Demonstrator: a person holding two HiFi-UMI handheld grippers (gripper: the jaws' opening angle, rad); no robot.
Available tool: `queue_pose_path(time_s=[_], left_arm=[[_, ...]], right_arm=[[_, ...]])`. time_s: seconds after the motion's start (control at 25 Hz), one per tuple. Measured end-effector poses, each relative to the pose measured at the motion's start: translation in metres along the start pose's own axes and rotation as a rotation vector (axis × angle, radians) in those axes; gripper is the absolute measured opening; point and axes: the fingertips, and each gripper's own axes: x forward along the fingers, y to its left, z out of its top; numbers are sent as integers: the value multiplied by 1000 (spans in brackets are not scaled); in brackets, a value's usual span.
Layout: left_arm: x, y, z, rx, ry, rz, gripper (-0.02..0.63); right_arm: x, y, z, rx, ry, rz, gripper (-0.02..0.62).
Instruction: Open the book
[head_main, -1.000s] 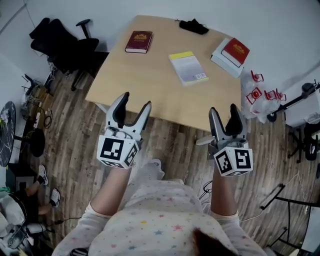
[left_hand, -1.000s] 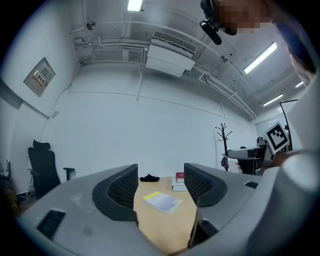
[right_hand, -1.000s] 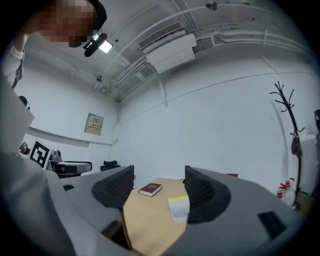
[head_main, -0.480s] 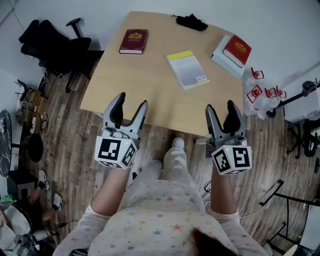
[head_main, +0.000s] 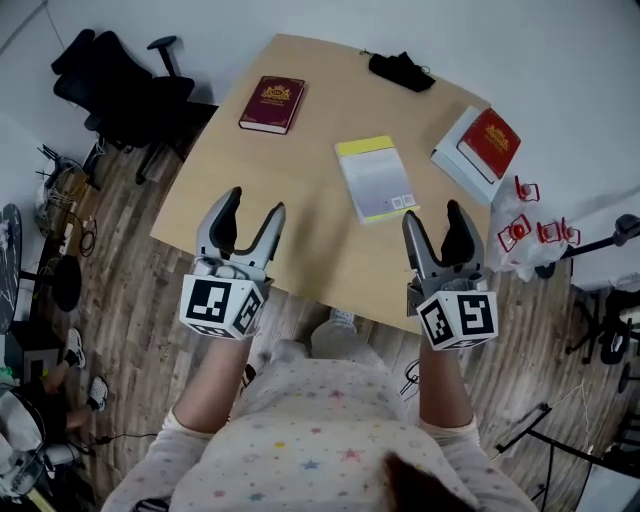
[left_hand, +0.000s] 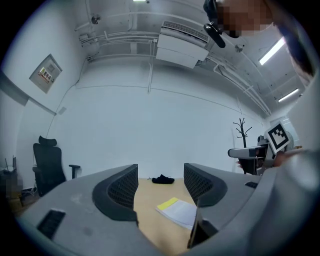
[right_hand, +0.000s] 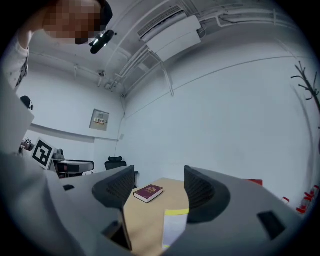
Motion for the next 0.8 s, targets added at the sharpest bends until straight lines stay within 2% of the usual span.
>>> queue_pose_path(time_s=[0.24, 0.4, 0.6, 0.8], left_arm=[[42, 12, 5, -1, -34, 122, 262], [61, 13, 0, -6, -27, 160, 262], [80, 21, -9, -18, -5, 164, 262], [107, 27, -19, -37, 20, 94, 262]], right_arm=[[45, -52, -2, 16, 9, 70, 307], [66, -72, -9, 32, 16, 95, 305], [90, -71, -18, 52, 28, 113, 304], [107, -71, -21, 52, 34, 70, 298]])
